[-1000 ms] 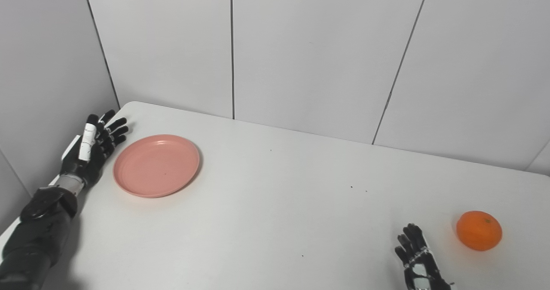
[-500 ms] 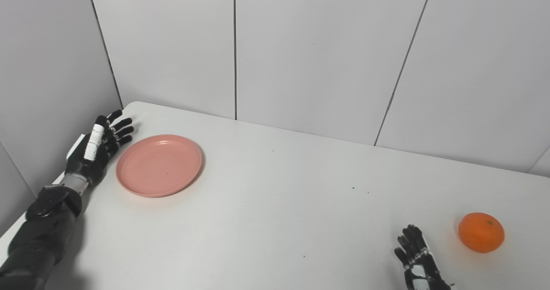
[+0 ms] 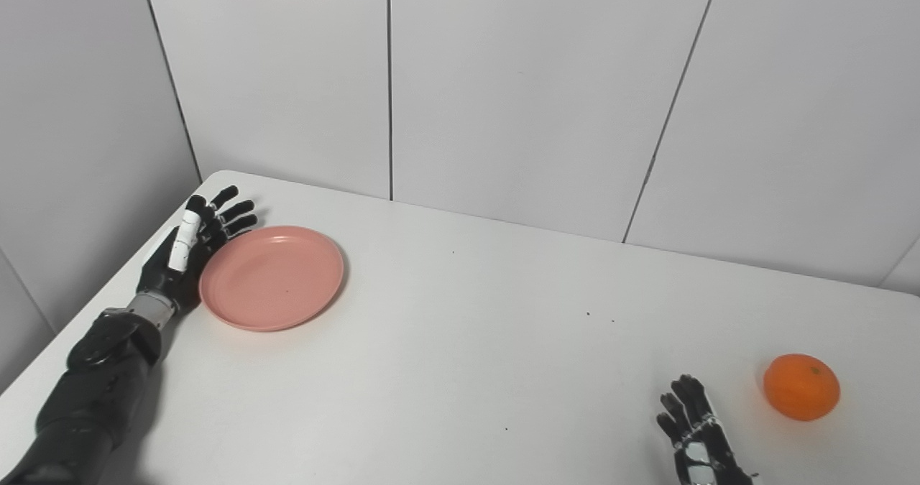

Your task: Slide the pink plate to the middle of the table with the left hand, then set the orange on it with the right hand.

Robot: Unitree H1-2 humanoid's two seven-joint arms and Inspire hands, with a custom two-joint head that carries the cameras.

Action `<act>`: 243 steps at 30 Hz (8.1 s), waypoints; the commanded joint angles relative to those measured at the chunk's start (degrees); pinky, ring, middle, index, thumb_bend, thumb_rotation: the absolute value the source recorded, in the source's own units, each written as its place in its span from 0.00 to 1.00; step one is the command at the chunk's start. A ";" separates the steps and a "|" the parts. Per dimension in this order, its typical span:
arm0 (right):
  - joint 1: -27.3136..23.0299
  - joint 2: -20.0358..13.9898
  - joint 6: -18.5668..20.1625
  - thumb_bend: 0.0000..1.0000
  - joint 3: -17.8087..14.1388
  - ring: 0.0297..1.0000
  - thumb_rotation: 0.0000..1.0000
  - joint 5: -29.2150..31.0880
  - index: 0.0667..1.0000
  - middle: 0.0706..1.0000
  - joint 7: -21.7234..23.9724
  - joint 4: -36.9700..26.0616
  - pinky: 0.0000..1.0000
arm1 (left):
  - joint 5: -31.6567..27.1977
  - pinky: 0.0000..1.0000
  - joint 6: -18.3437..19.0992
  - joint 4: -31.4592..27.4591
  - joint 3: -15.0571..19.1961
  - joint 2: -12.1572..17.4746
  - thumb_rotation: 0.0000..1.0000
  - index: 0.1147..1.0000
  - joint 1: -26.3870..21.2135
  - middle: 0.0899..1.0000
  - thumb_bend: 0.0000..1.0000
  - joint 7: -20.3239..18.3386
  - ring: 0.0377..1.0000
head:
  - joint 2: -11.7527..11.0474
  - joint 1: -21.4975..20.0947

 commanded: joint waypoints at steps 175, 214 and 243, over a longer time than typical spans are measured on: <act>-0.32 13.45 -4.30 0.76 6.79 1.00 0.88 -18.02 1.00 1.00 -18.07 1.13 1.00 | 3.66 0.81 28.96 -41.14 -13.75 -31.01 0.82 0.89 14.85 0.83 0.88 20.15 0.84 | 13.00 -31.62; -2.32 13.56 4.46 0.77 4.16 0.87 0.82 -28.92 0.90 0.88 -22.33 -9.95 0.80 | 4.27 0.81 27.56 -39.05 -14.77 -32.69 0.82 0.90 15.40 0.82 0.87 19.81 0.83 | 11.50 -35.28; -20.25 -7.95 21.29 0.85 0.76 0.78 0.95 -48.25 0.79 0.79 -10.15 -19.53 0.72 | 5.24 0.80 27.52 -38.45 -15.22 -32.23 0.82 0.89 15.19 0.81 0.88 19.75 0.81 | 11.48 -34.86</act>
